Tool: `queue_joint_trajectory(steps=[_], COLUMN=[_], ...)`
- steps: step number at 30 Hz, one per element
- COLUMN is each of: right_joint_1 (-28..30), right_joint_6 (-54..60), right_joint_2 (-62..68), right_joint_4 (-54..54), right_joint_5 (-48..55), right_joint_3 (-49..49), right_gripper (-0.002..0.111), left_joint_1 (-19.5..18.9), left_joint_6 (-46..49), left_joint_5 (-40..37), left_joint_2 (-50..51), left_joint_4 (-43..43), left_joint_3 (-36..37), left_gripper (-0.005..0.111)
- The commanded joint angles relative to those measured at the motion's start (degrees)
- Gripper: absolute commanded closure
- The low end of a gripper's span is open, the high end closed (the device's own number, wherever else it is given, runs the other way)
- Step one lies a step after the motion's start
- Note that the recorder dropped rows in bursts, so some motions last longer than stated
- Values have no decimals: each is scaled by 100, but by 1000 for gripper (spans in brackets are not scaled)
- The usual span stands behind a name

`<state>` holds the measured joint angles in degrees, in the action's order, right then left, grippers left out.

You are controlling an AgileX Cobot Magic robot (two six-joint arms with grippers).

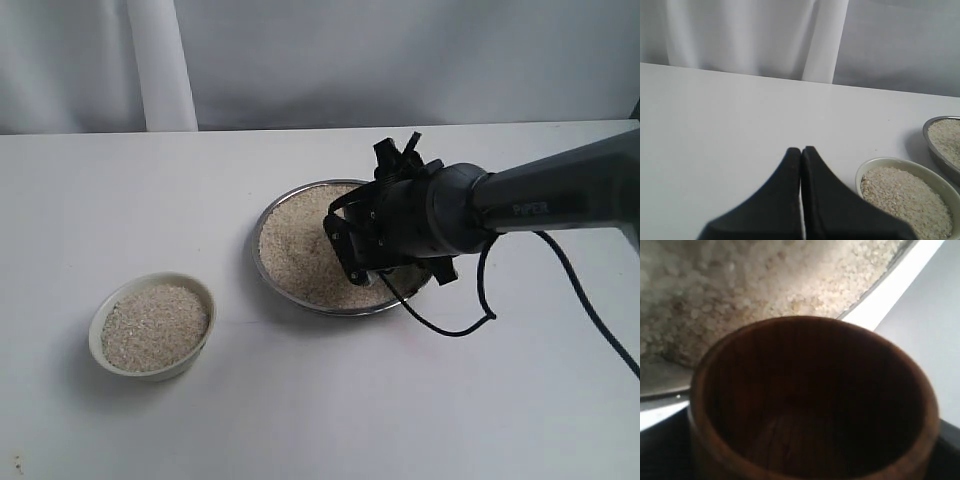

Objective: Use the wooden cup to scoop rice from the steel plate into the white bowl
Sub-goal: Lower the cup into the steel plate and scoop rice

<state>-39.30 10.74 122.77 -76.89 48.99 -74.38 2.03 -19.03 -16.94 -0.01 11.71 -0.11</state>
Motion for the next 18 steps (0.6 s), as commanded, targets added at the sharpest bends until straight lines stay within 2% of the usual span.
queue_joint_trajectory(steps=[1,18], right_joint_1=[-11,-11], right_joint_6=[-23,-54], right_joint_2=[45,363], right_joint_4=[52,281], right_joint_5=[-142,-705], right_joint_3=[-44,-44], right_gripper=[108,108], left_joint_1=[31,31], left_joint_6=[-25,-25], left_joint_5=[50,50], left_joint_2=[1,1], left_joint_4=[-30,-30], left_joint_3=[11,11], left_gripper=[107,107])
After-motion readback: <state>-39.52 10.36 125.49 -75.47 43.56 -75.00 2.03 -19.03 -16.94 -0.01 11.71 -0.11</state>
